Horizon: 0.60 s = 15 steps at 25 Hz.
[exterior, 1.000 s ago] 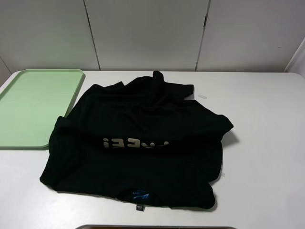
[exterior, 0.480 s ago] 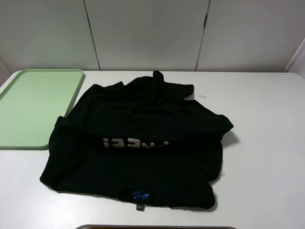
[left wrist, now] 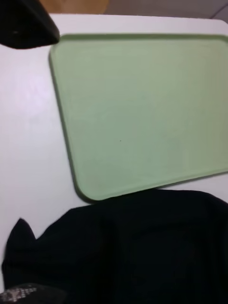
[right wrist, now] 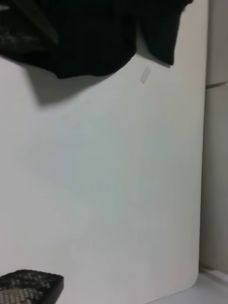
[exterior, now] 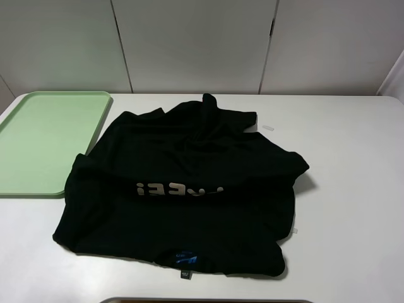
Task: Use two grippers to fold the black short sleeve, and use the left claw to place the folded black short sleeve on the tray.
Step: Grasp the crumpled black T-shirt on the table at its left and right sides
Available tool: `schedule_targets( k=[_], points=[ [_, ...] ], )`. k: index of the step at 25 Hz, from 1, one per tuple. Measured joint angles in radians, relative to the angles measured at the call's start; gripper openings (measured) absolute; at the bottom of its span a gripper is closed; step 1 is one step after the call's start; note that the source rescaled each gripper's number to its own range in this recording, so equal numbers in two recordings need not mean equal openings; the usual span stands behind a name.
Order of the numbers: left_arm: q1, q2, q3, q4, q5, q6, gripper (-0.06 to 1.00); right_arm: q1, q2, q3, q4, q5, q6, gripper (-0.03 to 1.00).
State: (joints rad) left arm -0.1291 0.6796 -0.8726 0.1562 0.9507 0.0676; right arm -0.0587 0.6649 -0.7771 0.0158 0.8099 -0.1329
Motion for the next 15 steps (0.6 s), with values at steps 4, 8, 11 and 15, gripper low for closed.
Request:
schedule_targets(
  k=[4,8,11,15],
  points=[
    [-0.032,0.182,-0.109,0.006,-0.001,0.078,0.99,0.027,0.154,-0.102,0.013,-0.006,-0.067,1.0],
    [-0.159,0.316,-0.192,0.015,-0.011,0.133,0.99,0.144,0.303,-0.206,0.007,-0.01,-0.121,1.0],
    [-0.244,0.398,-0.219,0.031,-0.014,0.198,0.97,0.249,0.409,-0.27,-0.016,-0.01,-0.151,1.0],
    [-0.324,0.486,-0.231,0.035,-0.015,0.241,0.96,0.368,0.534,-0.324,-0.028,-0.01,-0.174,1.0]
  ],
)
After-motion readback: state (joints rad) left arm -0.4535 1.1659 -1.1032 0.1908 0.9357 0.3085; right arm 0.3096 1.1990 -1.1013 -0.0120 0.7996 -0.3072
